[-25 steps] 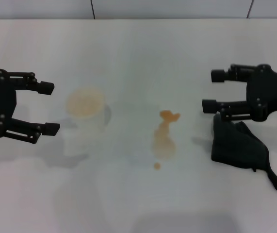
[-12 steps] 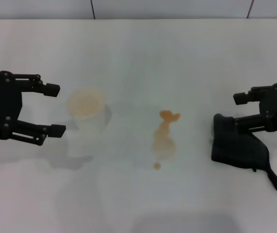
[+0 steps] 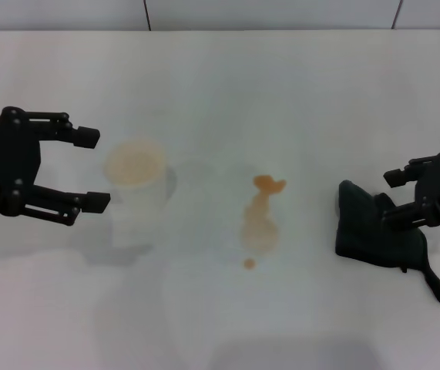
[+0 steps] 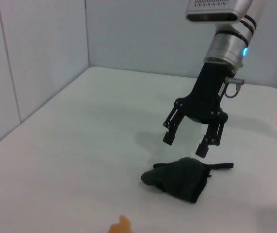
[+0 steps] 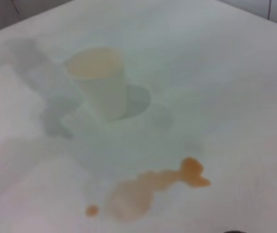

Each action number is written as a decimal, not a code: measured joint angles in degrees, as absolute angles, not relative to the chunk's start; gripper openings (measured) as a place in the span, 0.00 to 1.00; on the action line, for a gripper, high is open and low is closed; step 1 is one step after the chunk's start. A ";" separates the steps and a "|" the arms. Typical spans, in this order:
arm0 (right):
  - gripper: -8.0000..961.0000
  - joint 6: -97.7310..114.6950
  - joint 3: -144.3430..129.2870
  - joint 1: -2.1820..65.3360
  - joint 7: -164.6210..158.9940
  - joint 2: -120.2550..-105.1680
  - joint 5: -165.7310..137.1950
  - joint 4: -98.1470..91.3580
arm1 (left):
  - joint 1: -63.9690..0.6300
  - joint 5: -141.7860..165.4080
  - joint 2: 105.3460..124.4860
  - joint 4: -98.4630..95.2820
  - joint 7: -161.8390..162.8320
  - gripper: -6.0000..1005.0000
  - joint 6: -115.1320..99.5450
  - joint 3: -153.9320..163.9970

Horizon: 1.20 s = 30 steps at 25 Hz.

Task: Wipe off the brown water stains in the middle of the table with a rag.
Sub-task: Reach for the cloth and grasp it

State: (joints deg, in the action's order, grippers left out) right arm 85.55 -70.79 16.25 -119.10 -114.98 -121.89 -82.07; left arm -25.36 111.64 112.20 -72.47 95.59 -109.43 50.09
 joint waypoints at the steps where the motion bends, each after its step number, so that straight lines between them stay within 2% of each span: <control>1: 0.84 85.03 -71.26 16.38 -119.10 -115.00 -122.38 -81.91 | -25.32 111.66 112.24 -72.53 95.61 0.88 -109.43 50.11; 30: 0.81 76.11 -76.70 17.78 -119.03 -115.06 -127.44 -74.78 | -25.13 111.89 112.31 -72.86 95.45 0.88 -109.18 50.25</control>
State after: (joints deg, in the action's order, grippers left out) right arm 76.11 -76.70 17.78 -119.04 -115.06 -127.44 -74.78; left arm -25.13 111.89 112.31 -72.86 95.45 -109.18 50.25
